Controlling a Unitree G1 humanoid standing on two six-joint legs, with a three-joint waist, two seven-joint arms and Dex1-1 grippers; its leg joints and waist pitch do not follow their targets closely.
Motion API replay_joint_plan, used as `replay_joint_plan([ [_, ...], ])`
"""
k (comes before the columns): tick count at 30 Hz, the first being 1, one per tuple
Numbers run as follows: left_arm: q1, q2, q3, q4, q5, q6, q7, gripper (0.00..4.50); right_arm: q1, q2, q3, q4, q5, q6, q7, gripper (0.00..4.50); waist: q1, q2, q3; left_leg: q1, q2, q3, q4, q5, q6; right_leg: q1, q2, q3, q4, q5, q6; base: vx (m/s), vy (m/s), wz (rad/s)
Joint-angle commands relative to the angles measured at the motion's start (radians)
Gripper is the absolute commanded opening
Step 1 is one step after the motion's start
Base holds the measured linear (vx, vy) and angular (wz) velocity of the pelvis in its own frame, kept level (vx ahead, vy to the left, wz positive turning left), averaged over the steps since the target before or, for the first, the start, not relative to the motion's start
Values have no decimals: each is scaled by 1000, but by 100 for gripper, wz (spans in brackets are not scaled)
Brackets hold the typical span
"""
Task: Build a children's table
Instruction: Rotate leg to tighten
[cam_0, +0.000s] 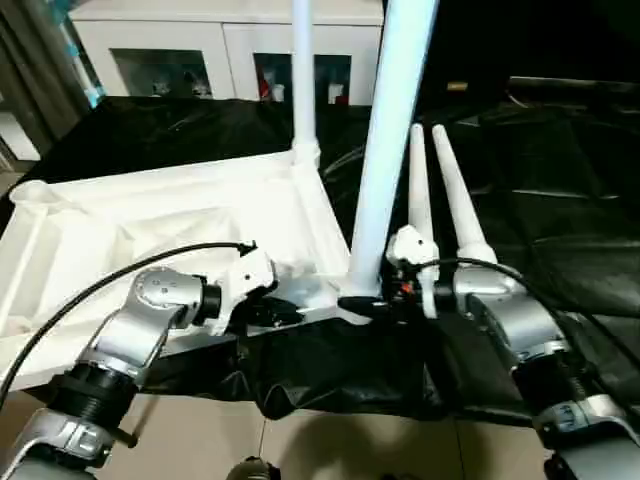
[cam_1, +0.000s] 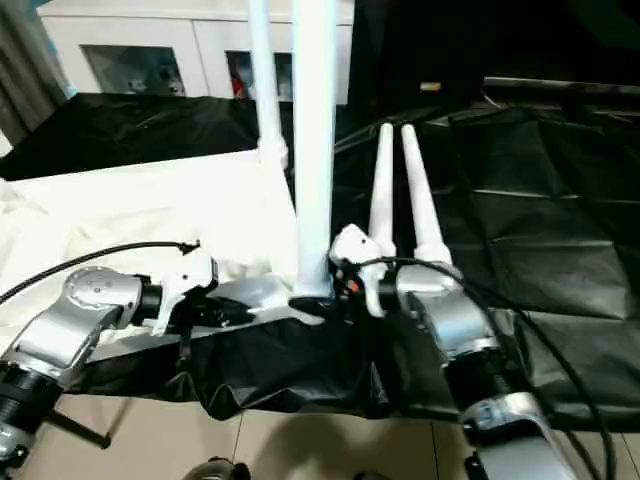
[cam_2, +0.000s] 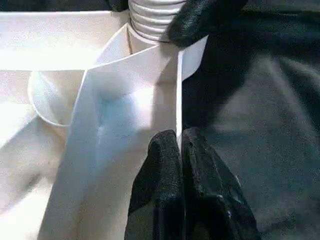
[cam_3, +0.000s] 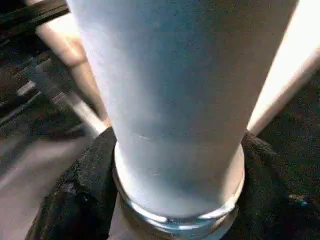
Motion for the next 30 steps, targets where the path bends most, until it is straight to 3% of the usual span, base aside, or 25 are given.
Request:
replay_joint_plan([
  [1,-53,-45,10,26,29,-2,118,0,-4,79,-22,107,15,41,-143,280,-8,6,-81,28,23,-13,-77,-369,-35,41,-57,41,-95,-480,-148,0,0,0],
  [2,-81,-91,6,60,51,23,195,0,-33,141,-62,190,21,23,-279,280,-12,6,-78,29,23,-14,-77,-379,-40,40,-57,39,-98,-495,-144,0,0,0],
  [3,-81,-91,6,60,51,23,195,0,-33,141,-62,190,21,23,-279,280,-14,7,-77,32,20,-15,-76,-395,-45,36,-58,37,-102,-521,-139,0,0,0],
  [4,-98,-117,5,80,63,38,241,0,-50,172,-81,234,23,7,-351,280,-23,1,-73,37,16,-20,-75,-434,-50,38,-57,27,-112,-588,-111,-51,-1,-2],
  [5,-117,-149,6,104,73,57,300,0,-69,203,-99,278,31,-11,-415,280,-28,8,-69,46,15,-22,-72,-473,-50,31,-60,19,-124,-653,-86,-51,-1,-2],
  [6,-117,-149,6,104,73,57,300,0,-69,203,-99,278,31,-11,-415,280,-34,8,-67,49,15,-22,-71,-493,-48,30,-60,12,-133,-681,-73,0,0,0],
  [7,-132,-176,10,128,83,66,344,0,-85,227,-116,310,32,-23,-464,280,-40,15,-65,63,15,-28,-69,-549,-44,33,-56,-15,-154,-713,-34,0,0,0],
  [9,-156,-225,7,167,98,65,391,0,-118,267,-133,359,26,-56,-514,280,-46,20,-65,68,23,-33,-73,-593,-44,40,-52,-35,-160,-680,-27,0,0,0],
  [10,-162,-239,3,175,103,60,397,0,-128,276,-132,369,22,-67,-516,280,-53,34,-60,72,41,-39,-92,-698,-48,47,-38,-57,-153,-613,-24,0,0,0],
  [11,-165,-248,-1,181,106,55,398,0,-136,283,-133,376,19,-81,-511,280,-39,50,-61,32,78,-48,-151,-814,-55,95,-22,-38,-49,-447,-57,0,0,0],
  [12,-166,-251,-3,183,107,51,397,0,-139,285,-133,379,17,-88,-506,336,-23,53,-62,8,96,-41,-184,-860,-63,112,-16,-21,33,-318,-85,-89,18,1],
  [13,-165,-253,-4,182,106,47,391,0,-145,287,-134,378,19,-97,-485,350,-3,8,-58,38,64,5,-187,-846,-63,66,-7,31,48,-356,-96,0,0,0],
  [14,-161,-251,-4,175,102,46,376,0,-147,284,-129,369,20,-104,-454,350,-10,-30,-60,91,18,0,-103,-739,-74,9,-43,52,-69,-619,-70,0,0,0],
  [15,-155,-244,-5,166,98,41,359,0,-147,279,-123,358,19,-108,-428,350,-5,-35,-54,142,-12,-7,2,-612,-59,-47,-105,40,-160,-877,-57,48,-75,9],
  [16,-138,-219,-12,144,89,25,311,0,-150,262,-105,338,9,-128,-383,356,1,-41,-60,71,-9,-26,29,-320,-2,18,-155,77,-162,-998,-28,76,-19,-32],
  [17,-130,-207,-15,134,84,12,287,0,-149,252,-99,326,9,-128,-362,378,12,-26,-78,-31,7,-44,-57,-156,-7,101,-113,51,-92,-769,-25,76,-19,-32],
  [18,-119,-191,-18,124,79,0,259,0,-149,240,-92,313,8,-129,-335,378,23,-7,-94,-10,16,-41,-71,-154,-12,81,-89,40,-89,-635,-37,88,16,-38],
  [19,-109,-177,-20,116,76,-10,233,0,-149,227,-84,304,6,-133,-307,378,6,4,-101,-10,22,-44,-75,-147,-16,75,-64,28,-58,-369,-98,0,0,0],
  [20,-101,-165,-22,110,72,-17,211,0,-150,215,-76,298,2,-137,-284,378,-1,10,-99,1,26,-40,-80,-233,-16,62,-53,28,-59,-288,-146,0,0,0],
  [22,-76,-127,-26,80,56,-29,135,0,-143,168,-44,265,-10,-141,-190,378,-8,7,-96,17,23,-32,-74,-349,-24,54,-53,32,-69,-308,-196,0,0,0],
  [24,-61,-97,-29,62,50,-41,93,0,-130,131,-18,230,-15,-139,-118,378,-9,3,-93,9,21,-27,-75,-331,-8,59,-51,34,-68,-285,-207,0,0,0],
  [28,-35,-35,-25,33,21,-65,5,0,-97,48,27,157,-35,-152,41,378,-3,5,-95,12,26,-21,-72,-307,2,55,-52,35,-66,-264,-218,0,0,0],
  [30,-28,-20,-21,23,11,-67,-19,0,-90,28,35,139,-36,-152,76,378,1,5,-95,7,29,-20,-73,-291,7,60,-51,35,-62,-245,-216,0,0,0],
])
